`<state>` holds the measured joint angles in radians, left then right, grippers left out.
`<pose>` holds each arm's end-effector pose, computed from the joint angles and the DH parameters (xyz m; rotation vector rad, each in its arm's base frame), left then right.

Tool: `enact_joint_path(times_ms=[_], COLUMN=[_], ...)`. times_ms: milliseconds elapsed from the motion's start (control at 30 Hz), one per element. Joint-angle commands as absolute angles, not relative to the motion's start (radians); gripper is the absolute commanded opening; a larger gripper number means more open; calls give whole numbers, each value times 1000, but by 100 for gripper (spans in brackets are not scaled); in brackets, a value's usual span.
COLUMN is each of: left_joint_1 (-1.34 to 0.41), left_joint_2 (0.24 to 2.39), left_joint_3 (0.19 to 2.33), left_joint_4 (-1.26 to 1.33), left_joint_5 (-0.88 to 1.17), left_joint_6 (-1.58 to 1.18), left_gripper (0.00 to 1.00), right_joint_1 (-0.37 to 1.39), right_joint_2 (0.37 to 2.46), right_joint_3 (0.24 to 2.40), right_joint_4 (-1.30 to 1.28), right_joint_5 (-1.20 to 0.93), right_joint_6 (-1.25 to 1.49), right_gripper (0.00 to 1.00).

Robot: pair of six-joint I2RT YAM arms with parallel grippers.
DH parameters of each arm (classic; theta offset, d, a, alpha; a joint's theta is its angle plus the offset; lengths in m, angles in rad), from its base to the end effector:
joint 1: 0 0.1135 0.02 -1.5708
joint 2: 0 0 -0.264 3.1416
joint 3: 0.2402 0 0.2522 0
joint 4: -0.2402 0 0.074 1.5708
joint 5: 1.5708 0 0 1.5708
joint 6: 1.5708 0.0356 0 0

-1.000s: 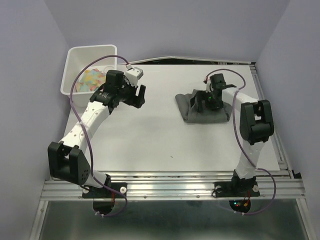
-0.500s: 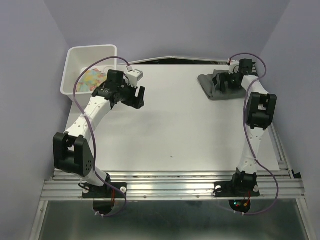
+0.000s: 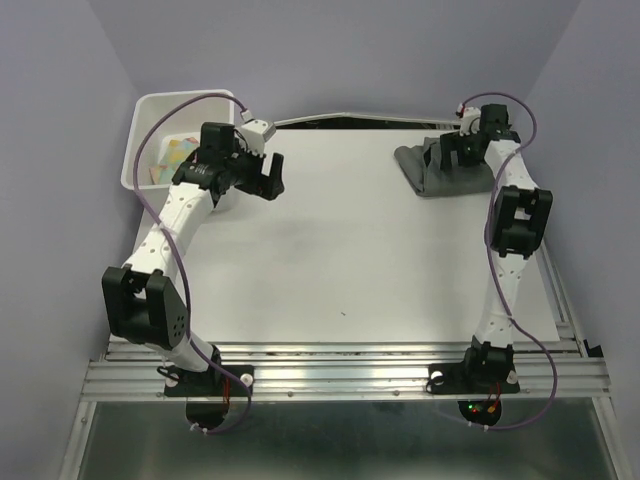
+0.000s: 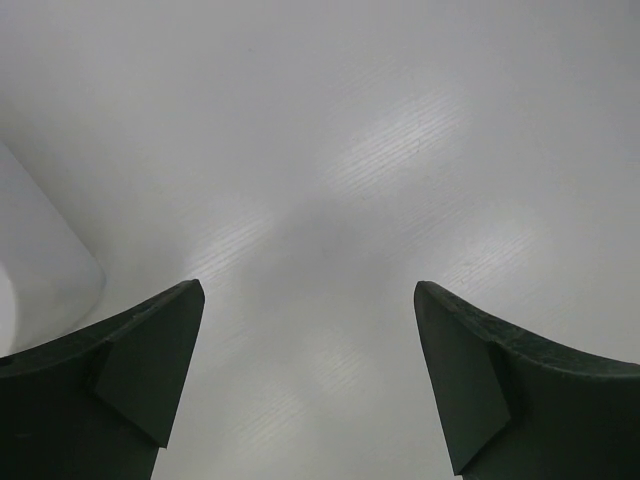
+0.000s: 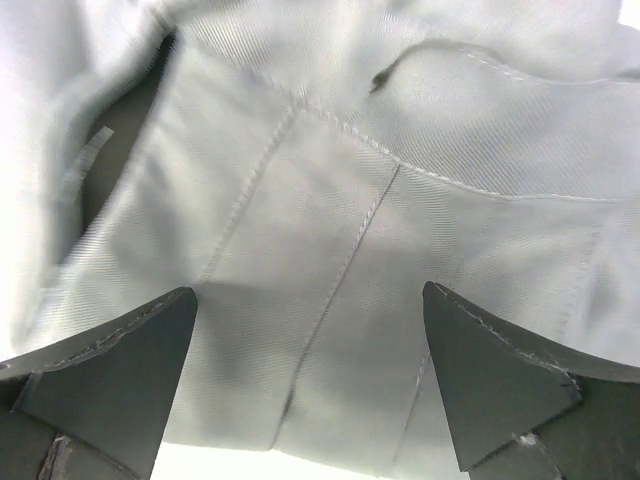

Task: Fold and stack the skirts
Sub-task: Neatly place the folded skirt to the corner

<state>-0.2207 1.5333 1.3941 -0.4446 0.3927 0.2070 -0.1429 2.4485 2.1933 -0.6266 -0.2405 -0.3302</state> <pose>0.3387 -0.0900 0.3438 0.6725 2.0263 -0.4301 0.5399 -0.0691 0.1946 -0.3304 2.3973 0.0807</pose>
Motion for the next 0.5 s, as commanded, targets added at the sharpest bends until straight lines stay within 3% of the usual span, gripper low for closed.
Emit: enact_joint_path(times_ms=[0,200,333,467], left_joint_1=[-178,-149,-150,-149], left_joint_2=[1522,1528,1519,1435], left_joint_3=[1511,1601,1621,1479], left_joint_4=[-350,-293,-296,-249], left_joint_5=[403,402,397,417], left_joint_6=[175,123,133,178], left_gripper=[98,98,98,98], right_joint_1=[-140,-127,-106,-55], right_joint_2=[2251,2053,1823,1627], right_joint_3=[2334,2286,2029,1630], right_joint_4=[-663,-735,-674,-585], right_joint_5=[-288,-402,-469,-496], right_joint_6=[-252,-221,-144,-98], right_gripper=[100,100,100,100])
